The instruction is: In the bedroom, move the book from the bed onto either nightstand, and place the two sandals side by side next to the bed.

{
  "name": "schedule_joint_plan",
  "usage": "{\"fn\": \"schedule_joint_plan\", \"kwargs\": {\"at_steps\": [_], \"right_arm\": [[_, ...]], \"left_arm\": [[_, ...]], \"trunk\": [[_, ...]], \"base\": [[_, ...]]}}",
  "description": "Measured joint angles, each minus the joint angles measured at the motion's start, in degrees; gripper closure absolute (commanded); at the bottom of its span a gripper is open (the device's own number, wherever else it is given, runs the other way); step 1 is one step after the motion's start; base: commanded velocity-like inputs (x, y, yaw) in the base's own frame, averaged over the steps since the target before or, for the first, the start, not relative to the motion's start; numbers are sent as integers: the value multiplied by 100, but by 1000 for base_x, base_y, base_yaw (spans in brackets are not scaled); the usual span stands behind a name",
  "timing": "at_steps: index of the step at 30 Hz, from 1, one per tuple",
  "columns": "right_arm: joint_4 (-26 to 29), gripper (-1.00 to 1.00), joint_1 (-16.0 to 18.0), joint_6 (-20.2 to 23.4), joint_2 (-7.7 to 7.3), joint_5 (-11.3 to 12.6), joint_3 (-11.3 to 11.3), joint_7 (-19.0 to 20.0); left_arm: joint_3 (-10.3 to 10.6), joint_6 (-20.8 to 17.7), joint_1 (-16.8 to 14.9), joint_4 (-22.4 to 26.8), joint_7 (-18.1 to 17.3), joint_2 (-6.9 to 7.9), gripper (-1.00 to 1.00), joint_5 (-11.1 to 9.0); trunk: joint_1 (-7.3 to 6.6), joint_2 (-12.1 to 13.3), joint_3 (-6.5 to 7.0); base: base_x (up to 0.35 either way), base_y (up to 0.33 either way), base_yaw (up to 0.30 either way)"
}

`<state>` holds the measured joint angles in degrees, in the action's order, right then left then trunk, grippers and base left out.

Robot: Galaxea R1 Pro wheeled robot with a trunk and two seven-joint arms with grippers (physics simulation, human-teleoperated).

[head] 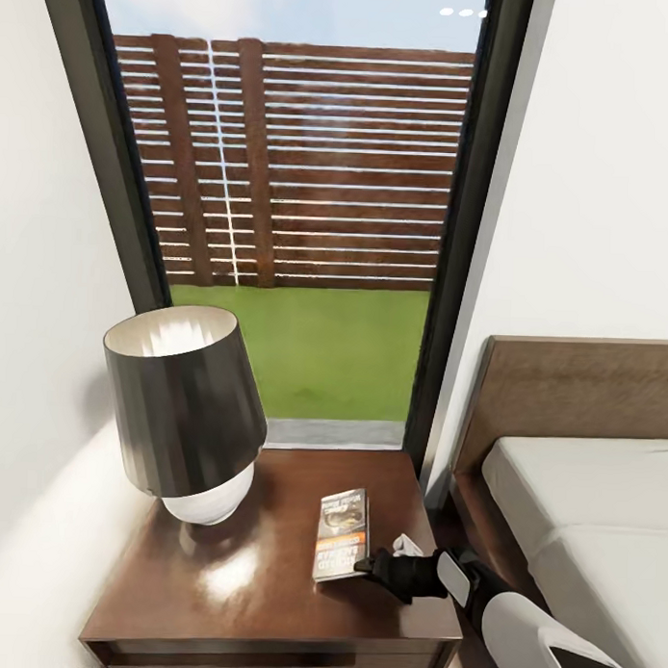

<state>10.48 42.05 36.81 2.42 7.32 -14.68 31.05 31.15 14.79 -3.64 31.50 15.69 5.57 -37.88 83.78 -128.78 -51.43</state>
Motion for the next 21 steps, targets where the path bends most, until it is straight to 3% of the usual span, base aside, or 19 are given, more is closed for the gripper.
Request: {"fn": "schedule_joint_plan", "kwargs": {"at_steps": [13,21], "right_arm": [[-7,100,11,8,9,4,-99,-133],[-22,100,13,19,14,29,-129,-148]], "left_arm": [[0,5,0,0,0,3,-100,-2],[0,5,0,0,-3,6,-100,-1]], "trunk": [[0,0,0],[110,-201,-90]], "base": [[0,0,0],[0,0,0]]}}
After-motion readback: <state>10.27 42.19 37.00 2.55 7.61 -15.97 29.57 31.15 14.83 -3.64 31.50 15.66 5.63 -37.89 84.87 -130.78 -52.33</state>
